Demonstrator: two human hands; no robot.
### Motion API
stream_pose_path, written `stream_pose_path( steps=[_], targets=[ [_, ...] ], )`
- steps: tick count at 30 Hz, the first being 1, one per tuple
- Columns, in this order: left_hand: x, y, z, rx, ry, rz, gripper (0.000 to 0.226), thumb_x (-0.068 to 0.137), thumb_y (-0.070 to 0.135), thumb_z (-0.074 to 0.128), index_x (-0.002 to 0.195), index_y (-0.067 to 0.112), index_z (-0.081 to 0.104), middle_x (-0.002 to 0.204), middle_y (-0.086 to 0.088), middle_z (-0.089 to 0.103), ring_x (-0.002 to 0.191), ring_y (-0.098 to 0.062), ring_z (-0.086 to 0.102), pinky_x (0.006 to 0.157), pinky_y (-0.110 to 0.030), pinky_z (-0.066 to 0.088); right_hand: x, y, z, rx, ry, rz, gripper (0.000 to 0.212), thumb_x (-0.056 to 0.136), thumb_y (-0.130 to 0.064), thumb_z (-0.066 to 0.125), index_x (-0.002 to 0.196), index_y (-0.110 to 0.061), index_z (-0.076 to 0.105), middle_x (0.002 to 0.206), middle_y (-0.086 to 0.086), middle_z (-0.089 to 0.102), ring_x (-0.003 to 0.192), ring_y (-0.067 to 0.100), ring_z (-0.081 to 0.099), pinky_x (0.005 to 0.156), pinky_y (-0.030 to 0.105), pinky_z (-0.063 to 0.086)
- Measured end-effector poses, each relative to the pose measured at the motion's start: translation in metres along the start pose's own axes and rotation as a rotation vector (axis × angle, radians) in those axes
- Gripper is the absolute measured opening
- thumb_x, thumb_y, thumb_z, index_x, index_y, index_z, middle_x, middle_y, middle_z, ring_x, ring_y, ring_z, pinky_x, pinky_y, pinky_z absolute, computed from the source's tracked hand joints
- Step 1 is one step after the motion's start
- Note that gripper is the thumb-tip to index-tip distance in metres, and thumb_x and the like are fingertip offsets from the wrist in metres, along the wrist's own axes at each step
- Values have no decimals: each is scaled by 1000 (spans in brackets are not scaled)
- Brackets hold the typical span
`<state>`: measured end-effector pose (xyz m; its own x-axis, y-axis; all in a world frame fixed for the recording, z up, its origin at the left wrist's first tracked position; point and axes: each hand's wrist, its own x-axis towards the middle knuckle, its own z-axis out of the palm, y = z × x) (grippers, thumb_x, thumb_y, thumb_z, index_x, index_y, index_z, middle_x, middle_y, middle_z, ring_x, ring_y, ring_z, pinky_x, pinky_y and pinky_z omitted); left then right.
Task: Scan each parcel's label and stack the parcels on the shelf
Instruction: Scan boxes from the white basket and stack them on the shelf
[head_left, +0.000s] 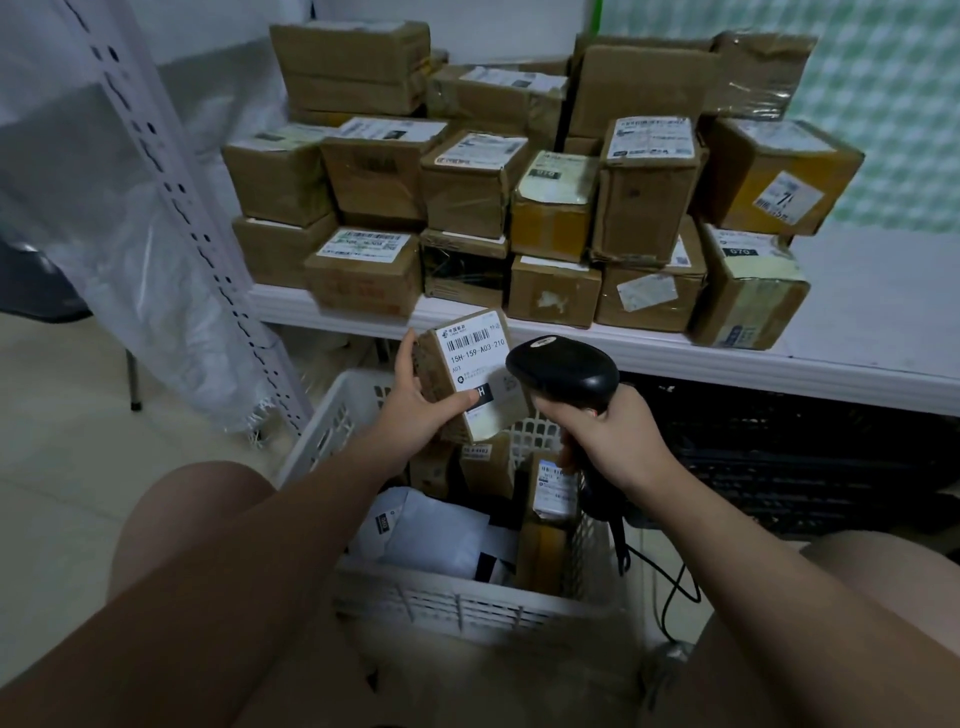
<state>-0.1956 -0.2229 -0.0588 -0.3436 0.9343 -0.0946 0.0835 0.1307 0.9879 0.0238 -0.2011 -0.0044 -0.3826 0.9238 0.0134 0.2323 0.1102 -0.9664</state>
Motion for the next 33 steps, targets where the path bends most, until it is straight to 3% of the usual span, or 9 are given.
stream_pose_path(
  steps=[6, 18, 28, 33],
  targets=[
    [-5, 4, 0, 13, -11, 24, 108, 82, 14, 75, 151, 34, -5, 135, 0, 53, 124, -13, 51, 100, -34, 43, -3, 1, 2, 10, -36, -2, 21, 86, -17, 71, 70, -9, 62, 53, 7, 58, 46, 24, 61, 48, 30, 49],
    [-5, 2, 1, 44, 3, 29, 109, 80, 15, 77, 151, 35, -4, 138, -3, 53, 127, -16, 49, 107, -45, 40, -4, 1, 1, 68, -64, 8, 18, 88, -16, 70, 73, -8, 63, 50, 5, 57, 46, 25, 60, 50, 32, 50],
    [-5, 0, 2, 49, 3, 30, 114, 77, 21, 80, 150, 41, -5, 141, 1, 48, 130, -15, 46, 108, -48, 39, -7, 1, 0, 139, -82, 37, 14, 88, -15, 69, 88, -1, 65, 53, 9, 56, 45, 25, 57, 49, 31, 49],
    [-8, 6, 3, 31, 8, 28, 108, 80, 21, 77, 150, 41, -3, 136, 1, 55, 125, -15, 52, 106, -42, 41, -8, 2, -3, 189, -156, 50, 8, 89, -16, 68, 94, -11, 66, 64, 13, 59, 54, 26, 60, 51, 31, 49]
  ],
)
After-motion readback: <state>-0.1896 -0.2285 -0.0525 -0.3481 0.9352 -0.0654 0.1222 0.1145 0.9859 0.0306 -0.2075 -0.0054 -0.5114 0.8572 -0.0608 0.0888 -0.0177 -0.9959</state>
